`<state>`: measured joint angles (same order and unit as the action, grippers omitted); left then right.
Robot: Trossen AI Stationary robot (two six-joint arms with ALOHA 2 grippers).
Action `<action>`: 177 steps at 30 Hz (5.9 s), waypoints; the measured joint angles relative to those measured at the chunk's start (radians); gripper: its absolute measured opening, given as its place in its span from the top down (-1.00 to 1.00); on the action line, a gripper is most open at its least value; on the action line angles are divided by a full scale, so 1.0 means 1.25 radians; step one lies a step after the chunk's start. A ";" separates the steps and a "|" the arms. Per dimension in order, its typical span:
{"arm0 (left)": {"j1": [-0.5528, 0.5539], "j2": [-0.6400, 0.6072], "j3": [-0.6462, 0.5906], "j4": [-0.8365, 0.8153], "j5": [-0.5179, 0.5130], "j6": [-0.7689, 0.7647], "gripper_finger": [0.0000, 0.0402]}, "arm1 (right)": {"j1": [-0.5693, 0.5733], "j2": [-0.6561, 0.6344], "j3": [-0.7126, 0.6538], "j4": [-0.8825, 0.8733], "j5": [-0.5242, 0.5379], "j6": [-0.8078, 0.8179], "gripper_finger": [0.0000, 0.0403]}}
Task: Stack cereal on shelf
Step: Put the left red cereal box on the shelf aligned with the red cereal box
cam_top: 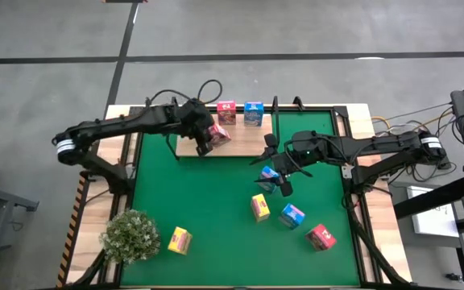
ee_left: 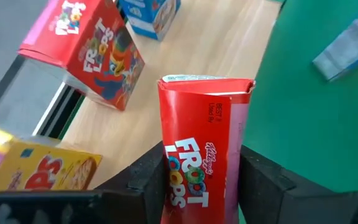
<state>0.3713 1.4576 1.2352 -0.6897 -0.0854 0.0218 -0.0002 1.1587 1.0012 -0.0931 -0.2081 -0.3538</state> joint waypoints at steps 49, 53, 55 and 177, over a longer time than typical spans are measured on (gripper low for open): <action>-0.174 -0.450 -0.349 0.462 -0.003 0.057 0.02 | -0.101 0.069 0.061 0.003 0.229 0.132 -0.19; -0.174 -0.489 -0.386 0.492 -0.024 0.078 0.02 | -0.136 0.151 0.157 -0.067 0.212 0.098 -0.19; -0.174 -0.503 -0.398 0.494 -0.030 0.087 0.02 | -0.157 0.202 0.220 -0.116 0.174 0.078 -0.19; -0.174 -0.542 -0.434 0.480 -0.026 0.089 0.02 | -0.284 0.765 0.996 -0.587 0.096 0.046 0.23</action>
<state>0.1535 0.7803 0.6930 -0.0902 -0.1184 0.1326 -0.3552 2.1149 2.2456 -0.8265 -0.0887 -0.2968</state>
